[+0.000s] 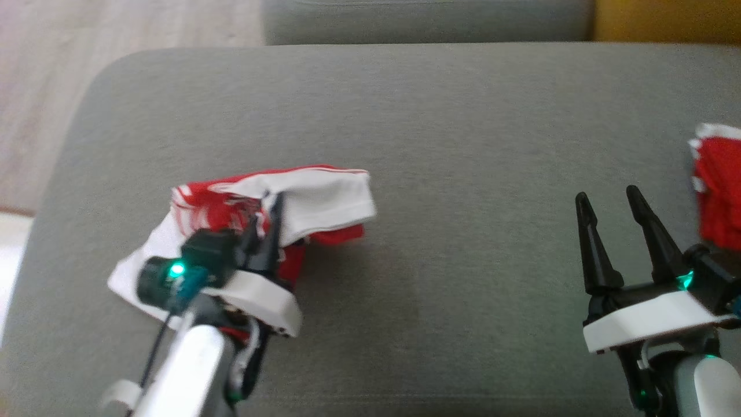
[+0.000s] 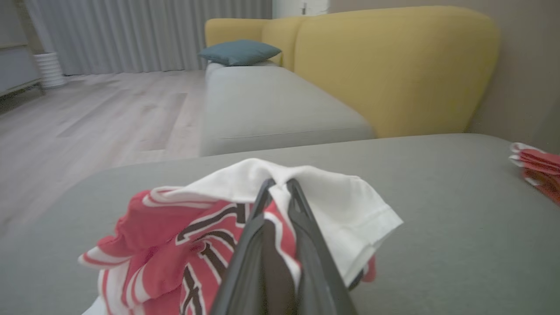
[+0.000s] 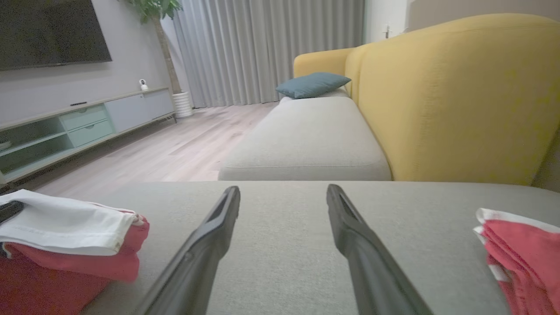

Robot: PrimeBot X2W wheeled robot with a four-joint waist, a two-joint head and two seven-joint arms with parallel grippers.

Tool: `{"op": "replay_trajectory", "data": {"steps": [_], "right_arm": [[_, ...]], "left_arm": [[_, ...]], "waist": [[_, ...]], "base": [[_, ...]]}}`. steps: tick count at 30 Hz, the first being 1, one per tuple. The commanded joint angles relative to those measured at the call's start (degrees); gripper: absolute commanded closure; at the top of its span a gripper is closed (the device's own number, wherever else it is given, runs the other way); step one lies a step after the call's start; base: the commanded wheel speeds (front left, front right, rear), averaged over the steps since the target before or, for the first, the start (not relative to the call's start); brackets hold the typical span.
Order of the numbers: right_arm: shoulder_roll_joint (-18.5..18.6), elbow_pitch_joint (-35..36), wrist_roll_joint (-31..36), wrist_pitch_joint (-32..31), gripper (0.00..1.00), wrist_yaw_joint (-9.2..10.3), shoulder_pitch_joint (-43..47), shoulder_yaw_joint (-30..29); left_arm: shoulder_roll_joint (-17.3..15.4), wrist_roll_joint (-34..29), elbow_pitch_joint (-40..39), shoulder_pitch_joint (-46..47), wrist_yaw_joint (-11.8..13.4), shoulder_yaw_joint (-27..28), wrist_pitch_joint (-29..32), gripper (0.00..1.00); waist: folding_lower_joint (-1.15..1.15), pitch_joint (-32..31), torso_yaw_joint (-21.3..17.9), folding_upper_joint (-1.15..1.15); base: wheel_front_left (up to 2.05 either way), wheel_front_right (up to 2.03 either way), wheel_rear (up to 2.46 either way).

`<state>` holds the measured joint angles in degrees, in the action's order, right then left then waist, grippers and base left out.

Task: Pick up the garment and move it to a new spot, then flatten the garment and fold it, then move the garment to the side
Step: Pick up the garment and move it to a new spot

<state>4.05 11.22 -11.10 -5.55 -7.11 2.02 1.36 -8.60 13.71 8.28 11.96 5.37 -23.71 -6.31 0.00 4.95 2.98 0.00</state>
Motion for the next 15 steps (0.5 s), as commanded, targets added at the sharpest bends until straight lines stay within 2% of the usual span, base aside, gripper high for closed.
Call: {"op": "replay_trajectory", "data": {"steps": [1, 4, 5, 11, 15], "right_arm": [[-0.15, 1.79, -0.46, 0.31, 0.00, -0.37, -1.53, 1.24], [-0.28, 1.89, -0.54, 0.54, 0.00, -0.37, -2.29, 1.21], [-0.28, 1.89, -0.54, 0.54, 0.00, -0.37, -2.29, 1.21], [-0.47, 1.12, -1.37, 1.46, 0.00, -0.37, -3.64, 1.05], [-0.63, 0.21, -2.07, 2.47, 0.00, -0.37, -4.22, 1.16]], "left_arm": [[0.62, -0.07, -2.05, 3.42, -0.49, 0.76, 0.02, 1.00], [2.45, -0.47, -0.85, 5.63, -1.19, -1.66, -0.42, 1.00], [2.45, -0.47, -0.85, 5.63, -1.19, -1.66, -0.42, 1.00], [4.72, -0.10, 5.01, 10.92, -2.69, -5.98, -1.13, 1.00], [5.40, 1.03, 9.70, 13.08, -3.06, -8.84, -1.10, 1.00]], "waist": [[0.00, 0.90, -4.59, 0.00], [0.00, 2.77, -8.50, 0.00], [0.00, 2.77, -8.50, 0.00], [0.00, 6.74, -14.72, 0.00], [0.00, 8.51, -16.80, 0.00]], "base": [[0.00, 0.00, 0.00], [0.00, 0.00, 0.00], [0.00, 0.00, 0.00], [0.00, 0.00, 0.00], [0.00, 0.00, 0.00]]}}
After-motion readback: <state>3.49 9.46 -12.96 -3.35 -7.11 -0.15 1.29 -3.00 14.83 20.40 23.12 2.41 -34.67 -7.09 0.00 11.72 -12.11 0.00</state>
